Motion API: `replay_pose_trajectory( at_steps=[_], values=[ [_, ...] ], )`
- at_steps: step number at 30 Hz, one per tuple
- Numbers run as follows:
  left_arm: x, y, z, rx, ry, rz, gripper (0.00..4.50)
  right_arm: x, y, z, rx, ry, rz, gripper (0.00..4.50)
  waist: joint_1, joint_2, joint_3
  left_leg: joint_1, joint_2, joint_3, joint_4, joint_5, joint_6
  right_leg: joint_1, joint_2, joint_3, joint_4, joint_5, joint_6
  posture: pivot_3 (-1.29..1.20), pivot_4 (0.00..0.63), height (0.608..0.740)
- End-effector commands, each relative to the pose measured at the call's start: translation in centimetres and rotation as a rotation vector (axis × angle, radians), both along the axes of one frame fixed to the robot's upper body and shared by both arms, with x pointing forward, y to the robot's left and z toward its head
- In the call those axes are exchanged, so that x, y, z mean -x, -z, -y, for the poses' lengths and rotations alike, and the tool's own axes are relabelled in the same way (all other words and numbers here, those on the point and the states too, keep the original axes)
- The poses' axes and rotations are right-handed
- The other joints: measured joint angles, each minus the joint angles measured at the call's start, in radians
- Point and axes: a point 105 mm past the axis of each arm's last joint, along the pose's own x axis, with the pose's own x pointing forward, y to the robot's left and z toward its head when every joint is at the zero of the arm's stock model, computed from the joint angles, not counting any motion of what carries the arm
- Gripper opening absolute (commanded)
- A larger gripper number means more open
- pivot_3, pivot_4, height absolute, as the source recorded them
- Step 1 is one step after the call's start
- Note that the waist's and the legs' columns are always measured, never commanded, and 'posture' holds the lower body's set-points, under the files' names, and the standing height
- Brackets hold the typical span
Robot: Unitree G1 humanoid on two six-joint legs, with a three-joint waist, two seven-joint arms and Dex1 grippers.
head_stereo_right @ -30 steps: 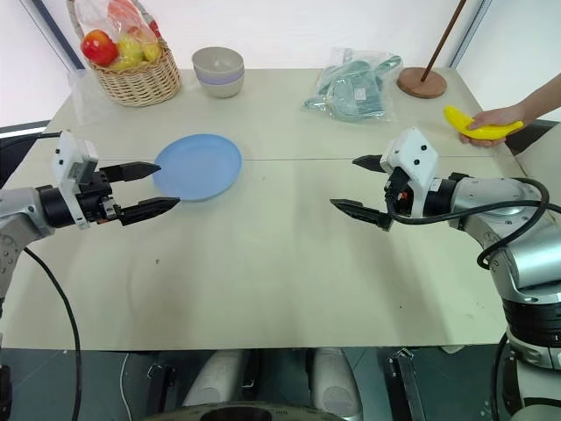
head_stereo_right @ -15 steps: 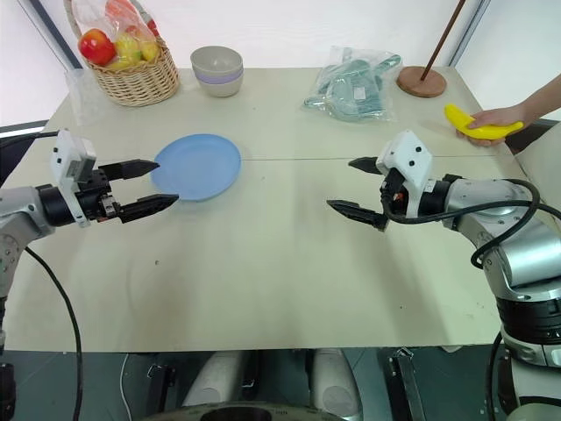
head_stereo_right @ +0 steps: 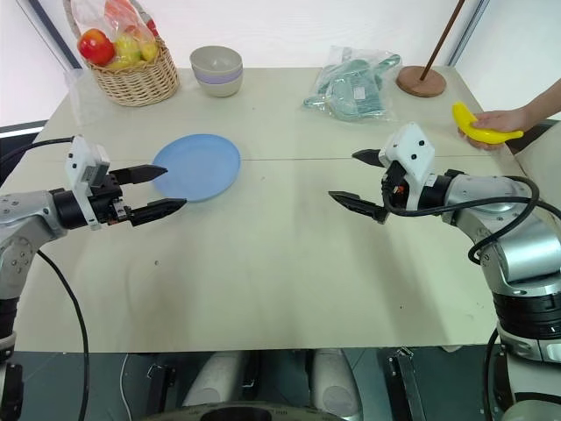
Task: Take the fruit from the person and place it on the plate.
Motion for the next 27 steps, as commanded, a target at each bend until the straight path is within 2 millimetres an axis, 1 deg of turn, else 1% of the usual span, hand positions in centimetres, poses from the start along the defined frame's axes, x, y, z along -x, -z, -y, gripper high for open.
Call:
replay_pose_trajectory(
  at_steps=[1, 7, 12, 16, 20, 24, 27],
  values=[
    [0.0, -1.3, 0.3, 0.009, 0.009, 0.054, 4.50, 0.0, -1.0, -0.1, -0.007, 0.002, 0.051, 4.46, 0.000, 0.000, 0.000, 0.000, 0.000, 0.000, 0.000, 0.000, 0.000, 0.000, 0.000, 0.000, 0.000, 0.000, 0.000, 0.00, 0.150, 0.740],
    [0.0, -1.2, 0.9, 0.025, 0.024, 0.047, 4.50, 0.0, -1.0, -0.1, -0.013, 0.006, 0.048, 4.46, 0.000, 0.000, 0.000, 0.000, 0.000, 0.000, 0.000, 0.000, 0.000, 0.000, 0.000, 0.000, 0.000, 0.000, 0.000, 0.00, 0.150, 0.740],
    [0.1, -1.2, 0.9, 0.028, 0.025, 0.044, 4.50, 0.2, -0.9, -0.2, -0.014, 0.004, 0.041, 4.46, 0.000, 0.000, 0.000, 0.000, 0.000, 0.000, 0.000, 0.000, 0.000, 0.000, 0.000, 0.000, 0.000, 0.000, 0.000, 0.00, 0.150, 0.740],
    [0.1, -1.4, 0.8, 0.035, 0.020, 0.047, 4.50, 0.2, -1.3, -0.2, -0.026, 0.012, 0.047, 4.46, 0.000, 0.000, 0.000, 0.000, 0.000, 0.000, 0.000, 0.000, 0.000, 0.000, 0.000, 0.000, 0.000, 0.000, 0.000, 0.00, 0.150, 0.740],
    [0.0, -1.6, 0.8, 0.044, 0.018, 0.054, 4.50, 0.3, -2.5, -0.8, -0.058, 0.014, 0.083, 4.46, -0.001, 0.000, 0.000, 0.000, 0.000, 0.000, 0.000, 0.000, 0.000, 0.000, 0.000, 0.000, 0.000, 0.000, 0.000, 0.00, 0.150, 0.740],
    [-0.8, -2.2, 0.4, 0.071, -0.037, 0.105, 4.50, -0.8, -5.6, -0.9, -0.175, 0.095, 0.166, 4.46, -0.001, 0.000, 0.000, 0.000, 0.000, 0.000, 0.000, 0.000, 0.000, 0.000, 0.000, 0.000, 0.000, 0.000, 0.000, 0.00, 0.150, 0.740],
    [-1.3, -2.5, 0.3, 0.090, -0.068, 0.134, 4.50, -1.3, -7.4, -1.9, -0.292, 0.112, 0.180, 4.46, -0.002, 0.000, 0.000, -0.001, 0.000, 0.000, 0.000, 0.000, 0.000, -0.001, 0.000, 0.000, 0.000, 0.001, 0.001, 0.00, 0.150, 0.740]
  ],
)
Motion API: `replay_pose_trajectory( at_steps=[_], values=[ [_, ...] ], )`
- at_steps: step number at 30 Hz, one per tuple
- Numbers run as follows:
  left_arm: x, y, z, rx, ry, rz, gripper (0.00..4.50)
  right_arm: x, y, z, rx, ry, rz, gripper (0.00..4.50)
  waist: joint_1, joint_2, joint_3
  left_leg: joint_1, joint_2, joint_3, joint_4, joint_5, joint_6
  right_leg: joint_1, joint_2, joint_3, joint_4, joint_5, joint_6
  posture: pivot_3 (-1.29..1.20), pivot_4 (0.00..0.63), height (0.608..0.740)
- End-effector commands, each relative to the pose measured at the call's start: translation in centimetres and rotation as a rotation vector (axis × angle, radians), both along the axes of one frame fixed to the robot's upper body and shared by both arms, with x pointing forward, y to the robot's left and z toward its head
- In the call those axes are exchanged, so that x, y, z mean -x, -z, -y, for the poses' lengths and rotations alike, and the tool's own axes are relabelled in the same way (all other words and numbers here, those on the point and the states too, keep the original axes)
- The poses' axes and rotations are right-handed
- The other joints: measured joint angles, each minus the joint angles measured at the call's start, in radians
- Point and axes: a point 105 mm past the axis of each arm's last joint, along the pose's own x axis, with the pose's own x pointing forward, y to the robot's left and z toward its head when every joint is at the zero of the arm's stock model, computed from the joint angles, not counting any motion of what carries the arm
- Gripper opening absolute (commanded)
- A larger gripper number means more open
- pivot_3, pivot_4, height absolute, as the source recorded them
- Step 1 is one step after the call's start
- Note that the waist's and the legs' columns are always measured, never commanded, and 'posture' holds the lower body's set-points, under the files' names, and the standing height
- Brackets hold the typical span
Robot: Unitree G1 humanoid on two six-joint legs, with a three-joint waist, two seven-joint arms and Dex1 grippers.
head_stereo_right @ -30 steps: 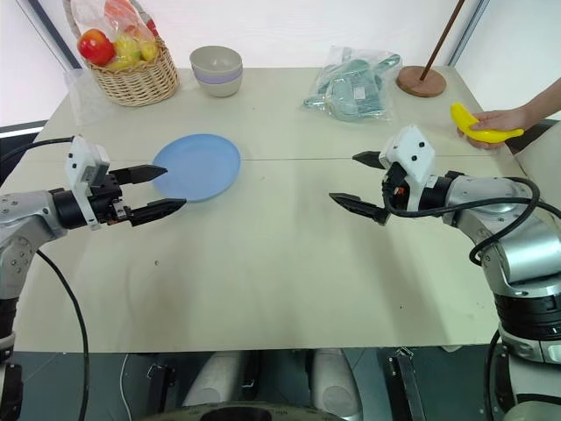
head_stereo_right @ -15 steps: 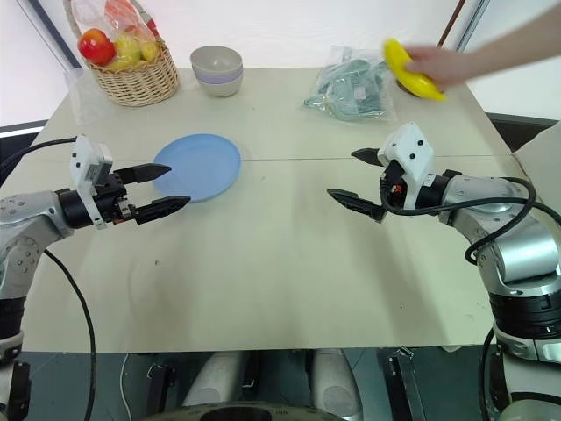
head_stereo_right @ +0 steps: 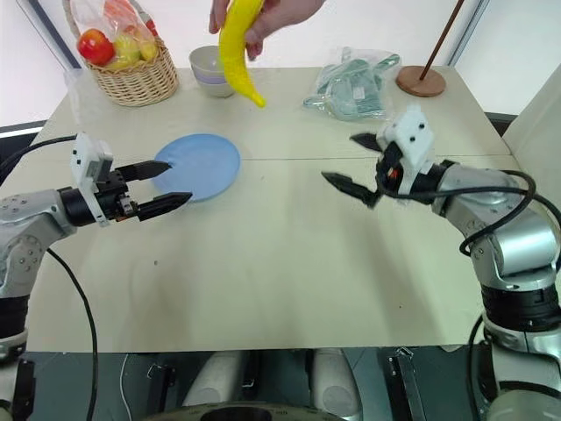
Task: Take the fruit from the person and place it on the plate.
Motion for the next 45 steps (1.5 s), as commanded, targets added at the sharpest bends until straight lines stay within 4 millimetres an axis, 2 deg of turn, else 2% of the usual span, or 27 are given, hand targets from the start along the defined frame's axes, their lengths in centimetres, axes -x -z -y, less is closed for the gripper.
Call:
replay_pose_trajectory(
  at_steps=[1, 5, 9, 13, 17, 20, 23, 28, 31, 37, 45],
  values=[
    [-0.4, -1.6, -0.5, 0.013, -0.043, 0.083, 4.50, 0.1, -2.8, -1.0, -0.125, 0.006, 0.056, 4.46, 0.000, 0.000, 0.000, 0.000, 0.000, 0.000, 0.000, 0.000, 0.000, 0.000, 0.000, 0.000, 0.000, 0.000, 0.000, 0.00, 0.150, 0.740],
    [-0.8, -1.9, -0.5, 0.016, -0.057, 0.103, 4.50, 0.0, -3.4, -3.8, -0.190, -0.046, 0.036, 4.46, -0.001, 0.000, 0.000, -0.003, 0.000, 0.000, -0.001, 0.000, 0.000, -0.004, 0.000, 0.000, 0.000, 0.000, 0.000, 0.00, 0.150, 0.740],
    [-1.0, -2.2, -0.5, 0.017, -0.069, 0.123, 4.50, -0.4, -3.0, -4.8, -0.194, -0.048, 0.020, 4.46, 0.001, 0.000, 0.000, -0.012, -0.001, 0.000, 0.000, 0.001, -0.002, -0.013, 0.000, 0.000, 0.002, 0.004, 0.002, 0.00, 0.150, 0.740],
    [-1.2, -2.8, -0.5, 0.018, -0.081, 0.151, 4.50, -0.8, -2.7, -4.6, -0.154, -0.015, 0.035, 4.46, 0.000, 0.000, 0.000, -0.012, -0.002, 0.000, 0.000, 0.001, -0.001, -0.013, -0.001, 0.000, 0.001, 0.004, 0.003, 0.00, 0.150, 0.740],
    [-1.5, -4.2, 1.1, 0.034, -0.013, 0.182, 4.50, -1.4, -1.1, -2.3, -0.022, 0.065, 0.045, 4.46, 0.005, 0.000, 0.000, -0.012, -0.003, 0.000, 0.001, 0.001, -0.001, -0.013, 0.000, 0.000, 0.001, 0.005, 0.003, 0.00, 0.150, 0.740],
    [-1.4, -6.1, 3.1, 0.056, 0.082, 0.204, 4.50, 0.4, -0.5, -1.3, 0.041, 0.001, 0.022, 4.46, 0.013, 0.000, 0.000, -0.012, -0.003, 0.000, 0.001, 0.001, -0.001, -0.012, 0.001, -0.001, 0.001, 0.005, 0.004, 0.00, 0.150, 0.740],
    [-1.4, -7.6, 4.1, 0.065, 0.144, 0.221, 4.50, 2.2, -0.4, -1.1, 0.077, -0.066, 0.004, 4.46, 0.014, 0.000, 0.000, -0.012, -0.003, 0.001, 0.002, 0.001, -0.001, -0.012, 0.002, -0.001, 0.001, 0.005, 0.004, 0.00, 0.150, 0.740],
    [-2.7, -9.5, 5.1, 0.105, 0.179, 0.239, 4.50, 3.4, -2.1, -1.0, 0.041, -0.105, 0.030, 4.46, 0.002, 0.000, 0.000, -0.012, -0.002, 0.001, 0.002, 0.001, -0.001, -0.012, 0.003, -0.001, 0.003, 0.005, 0.004, 0.00, 0.150, 0.740],
    [-3.8, -9.9, 5.9, 0.097, 0.197, 0.250, 4.50, 3.8, -3.0, -1.0, 0.015, -0.107, 0.046, 4.46, 0.001, 0.000, 0.000, -0.012, -0.002, 0.001, 0.003, 0.001, -0.001, -0.012, 0.003, -0.001, 0.004, 0.005, 0.004, 0.00, 0.150, 0.740],
    [-7.2, -9.9, 7.4, 0.074, 0.174, 0.267, 4.50, 4.0, -3.4, -1.1, 0.013, -0.092, 0.066, 4.46, 0.001, 0.000, 0.000, -0.012, -0.002, 0.001, 0.004, 0.001, 0.000, -0.012, 0.003, -0.001, 0.004, 0.005, 0.005, 0.00, 0.150, 0.740],
    [-8.5, -10.2, 8.9, 0.104, 0.202, 0.265, 4.50, 4.2, -3.5, -1.1, 0.006, -0.067, 0.078, 4.46, -0.001, 0.000, 0.000, -0.012, -0.002, 0.001, 0.004, 0.001, 0.000, -0.012, 0.003, -0.001, 0.004, 0.005, 0.005, 0.00, 0.150, 0.740]
  ],
)
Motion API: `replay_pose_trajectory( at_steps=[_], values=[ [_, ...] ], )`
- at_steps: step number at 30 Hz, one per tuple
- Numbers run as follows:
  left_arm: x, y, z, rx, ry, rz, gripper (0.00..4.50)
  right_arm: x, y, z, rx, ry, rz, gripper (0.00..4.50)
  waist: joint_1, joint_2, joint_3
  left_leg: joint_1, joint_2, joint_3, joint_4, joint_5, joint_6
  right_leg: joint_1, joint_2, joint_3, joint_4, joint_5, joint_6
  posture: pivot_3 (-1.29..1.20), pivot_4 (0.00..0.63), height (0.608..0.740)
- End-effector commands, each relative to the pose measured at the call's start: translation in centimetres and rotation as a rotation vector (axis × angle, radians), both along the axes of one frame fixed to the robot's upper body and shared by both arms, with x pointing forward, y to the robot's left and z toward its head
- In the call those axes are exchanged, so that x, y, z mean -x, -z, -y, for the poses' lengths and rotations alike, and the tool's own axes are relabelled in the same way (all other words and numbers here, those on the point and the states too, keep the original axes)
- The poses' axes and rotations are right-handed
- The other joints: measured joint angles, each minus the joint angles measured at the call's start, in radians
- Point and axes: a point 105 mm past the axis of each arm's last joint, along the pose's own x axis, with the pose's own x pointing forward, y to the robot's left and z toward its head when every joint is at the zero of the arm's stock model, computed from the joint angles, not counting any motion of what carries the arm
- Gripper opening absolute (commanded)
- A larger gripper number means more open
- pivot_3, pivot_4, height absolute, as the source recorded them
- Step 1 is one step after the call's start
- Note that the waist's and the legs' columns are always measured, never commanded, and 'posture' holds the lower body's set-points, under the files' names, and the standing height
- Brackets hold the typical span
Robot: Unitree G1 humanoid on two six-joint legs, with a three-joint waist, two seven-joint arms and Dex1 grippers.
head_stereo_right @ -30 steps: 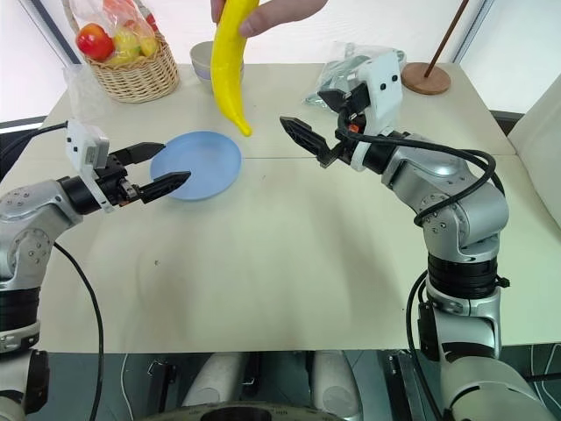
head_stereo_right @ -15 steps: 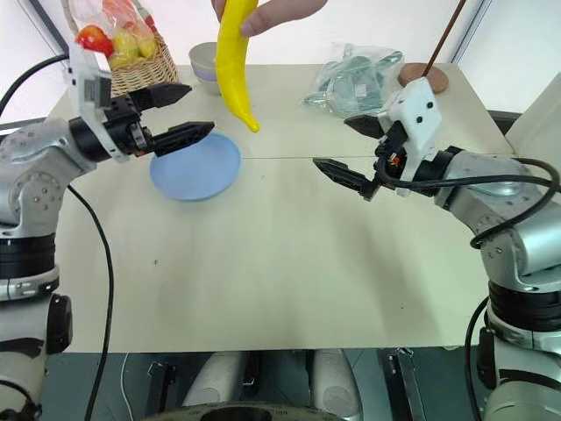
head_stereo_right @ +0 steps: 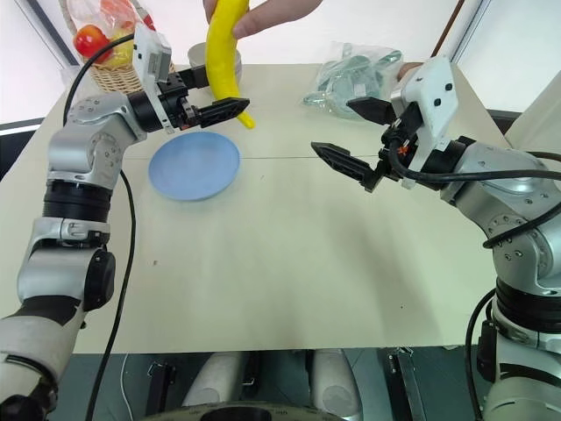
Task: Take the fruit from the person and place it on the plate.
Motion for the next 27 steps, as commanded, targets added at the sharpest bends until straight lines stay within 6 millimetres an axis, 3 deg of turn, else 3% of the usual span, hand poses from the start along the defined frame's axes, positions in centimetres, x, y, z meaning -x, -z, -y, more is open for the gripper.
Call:
replay_pose_trajectory(
  at_steps=[1, 11, 14, 19, 27],
  values=[
    [0.1, -2.0, 0.5, 0.024, 0.021, 0.064, 4.50, 0.8, -1.4, 0.1, 0.000, 0.011, 0.070, 4.46, 0.002, 0.000, 0.000, 0.000, 0.000, 0.000, 0.000, 0.000, 0.000, 0.000, 0.000, 0.000, 0.000, 0.000, 0.000, 0.00, 0.150, 0.740],
    [0.2, -2.9, 0.8, 0.050, 0.029, 0.096, 4.50, 0.7, -1.2, 0.0, 0.002, 0.022, 0.068, 4.46, 0.001, 0.000, 0.000, 0.000, 0.000, 0.000, 0.000, 0.000, 0.000, 0.000, 0.000, 0.000, 0.001, 0.000, 0.000, 0.00, 0.150, 0.740],
    [0.3, -3.1, 0.7, 0.055, 0.029, 0.101, 3.65, 0.6, -1.1, 0.0, 0.002, 0.022, 0.068, 4.50, 0.001, 0.000, 0.000, 0.000, 0.000, 0.000, 0.000, 0.000, 0.000, 0.000, 0.000, 0.000, 0.001, 0.000, 0.000, 0.00, 0.150, 0.740],
    [0.4, -3.2, 0.4, 0.064, 0.015, 0.108, 1.32, 0.4, -1.0, 0.1, 0.005, 0.022, 0.065, 4.50, 0.001, 0.000, 0.000, 0.000, 0.000, 0.000, 0.001, 0.000, 0.000, 0.000, 0.000, 0.000, 0.001, 0.000, 0.000, 0.00, 0.150, 0.740],
    [0.6, -3.6, -0.1, 0.076, -0.002, 0.113, 1.23, 0.4, -0.9, 0.1, 0.005, 0.019, 0.061, 4.50, 0.001, 0.000, 0.000, 0.000, 0.000, 0.000, 0.001, 0.000, 0.000, 0.000, 0.000, 0.000, 0.001, 0.000, 0.000, 0.00, 0.150, 0.740]
  ],
)
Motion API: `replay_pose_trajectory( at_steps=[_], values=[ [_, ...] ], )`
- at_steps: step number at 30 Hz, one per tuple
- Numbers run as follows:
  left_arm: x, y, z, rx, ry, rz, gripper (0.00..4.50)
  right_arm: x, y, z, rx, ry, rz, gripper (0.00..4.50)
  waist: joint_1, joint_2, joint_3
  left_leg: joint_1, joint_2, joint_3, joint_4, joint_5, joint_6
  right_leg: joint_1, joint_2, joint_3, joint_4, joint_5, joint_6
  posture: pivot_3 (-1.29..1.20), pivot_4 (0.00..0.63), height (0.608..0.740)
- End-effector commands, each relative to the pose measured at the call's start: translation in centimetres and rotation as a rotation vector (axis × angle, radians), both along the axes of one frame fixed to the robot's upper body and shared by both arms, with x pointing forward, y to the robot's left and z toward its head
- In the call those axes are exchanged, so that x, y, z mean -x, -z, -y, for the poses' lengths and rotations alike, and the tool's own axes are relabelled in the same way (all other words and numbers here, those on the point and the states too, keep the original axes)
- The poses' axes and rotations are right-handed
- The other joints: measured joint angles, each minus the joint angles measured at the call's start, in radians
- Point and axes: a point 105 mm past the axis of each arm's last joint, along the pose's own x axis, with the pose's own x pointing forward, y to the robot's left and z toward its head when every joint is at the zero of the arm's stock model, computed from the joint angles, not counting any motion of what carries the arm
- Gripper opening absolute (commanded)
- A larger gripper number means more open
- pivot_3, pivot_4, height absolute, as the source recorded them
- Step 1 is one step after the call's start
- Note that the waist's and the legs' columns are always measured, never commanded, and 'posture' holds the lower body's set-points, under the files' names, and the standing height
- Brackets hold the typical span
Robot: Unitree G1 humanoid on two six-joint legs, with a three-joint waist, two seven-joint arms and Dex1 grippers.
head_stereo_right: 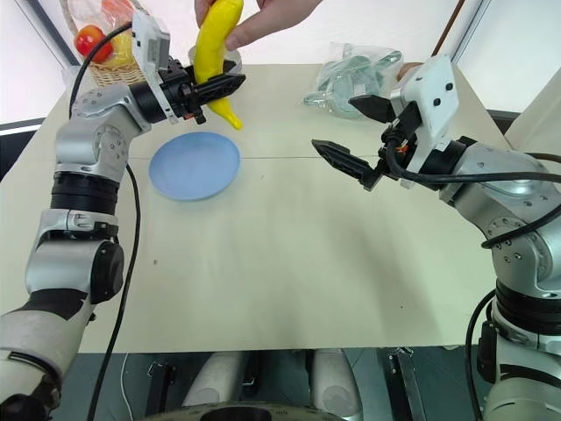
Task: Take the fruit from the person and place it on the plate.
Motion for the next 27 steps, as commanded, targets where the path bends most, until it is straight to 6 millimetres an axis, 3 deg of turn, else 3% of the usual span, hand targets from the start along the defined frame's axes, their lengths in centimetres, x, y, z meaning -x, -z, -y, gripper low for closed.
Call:
replay_pose_trajectory(
  at_steps=[1, 8, 11, 16, 20, 23, 27],
  values=[
    [0.8, -2.1, -0.5, 0.025, -0.005, 0.068, 1.23, 0.3, -0.9, 0.1, 0.004, -0.001, 0.047, 4.50, 0.000, 0.000, 0.000, 0.000, 0.000, 0.000, 0.000, 0.000, 0.000, 0.000, 0.000, 0.000, 0.000, 0.000, 0.000, 0.00, 0.150, 0.740],
    [0.9, -1.6, -2.0, -0.030, -0.076, 0.055, 1.23, 0.5, -1.2, -0.8, -0.028, -0.053, 0.041, 4.50, -0.004, 0.000, 0.000, 0.000, 0.000, 0.000, 0.000, 0.000, 0.000, 0.000, 0.000, 0.000, 0.001, 0.000, 0.000, 0.00, 0.150, 0.740],
    [0.5, -0.5, -4.3, -0.121, -0.184, 0.041, 1.23, 0.7, -1.4, -1.7, -0.047, -0.099, 0.034, 4.50, -0.005, 0.000, 0.000, 0.001, 0.000, 0.000, 0.000, 0.000, 0.000, -0.001, 0.000, 0.001, 0.003, 0.000, 0.000, 0.00, 0.150, 0.740],
    [-0.4, 3.0, -9.4, -0.274, -0.374, -0.029, 1.23, 0.8, -1.3, -3.5, -0.066, -0.164, 0.017, 4.50, -0.003, 0.000, 0.000, 0.002, 0.000, 0.000, 0.001, 0.000, 0.000, -0.002, 0.000, 0.001, 0.007, 0.000, 0.000, 0.00, 0.150, 0.740],
    [-1.1, 5.1, -12.0, -0.293, -0.471, -0.101, 1.23, 0.9, -0.9, -4.2, -0.068, -0.186, 0.008, 4.50, 0.006, 0.000, 0.000, 0.001, -0.001, 0.000, 0.002, 0.000, 0.000, -0.002, 0.000, 0.001, 0.008, 0.000, 0.000, 0.00, 0.150, 0.740],
    [-2.0, 6.2, -12.5, -0.263, -0.498, -0.141, 1.23, 0.8, -0.8, -4.4, -0.073, -0.190, 0.004, 4.50, 0.012, 0.000, 0.000, 0.001, -0.001, 0.000, 0.003, 0.000, 0.000, -0.002, 0.000, 0.001, 0.008, 0.000, 0.000, 0.00, 0.150, 0.740],
    [-3.3, 7.4, -11.6, -0.188, -0.487, -0.213, 1.23, 0.7, -0.7, -4.6, -0.078, -0.192, 0.003, 4.50, 0.022, -0.001, 0.000, 0.001, -0.001, 0.000, 0.003, 0.000, 0.000, -0.002, 0.000, 0.001, 0.008, 0.000, 0.000, 0.00, 0.150, 0.740]
  ],
)
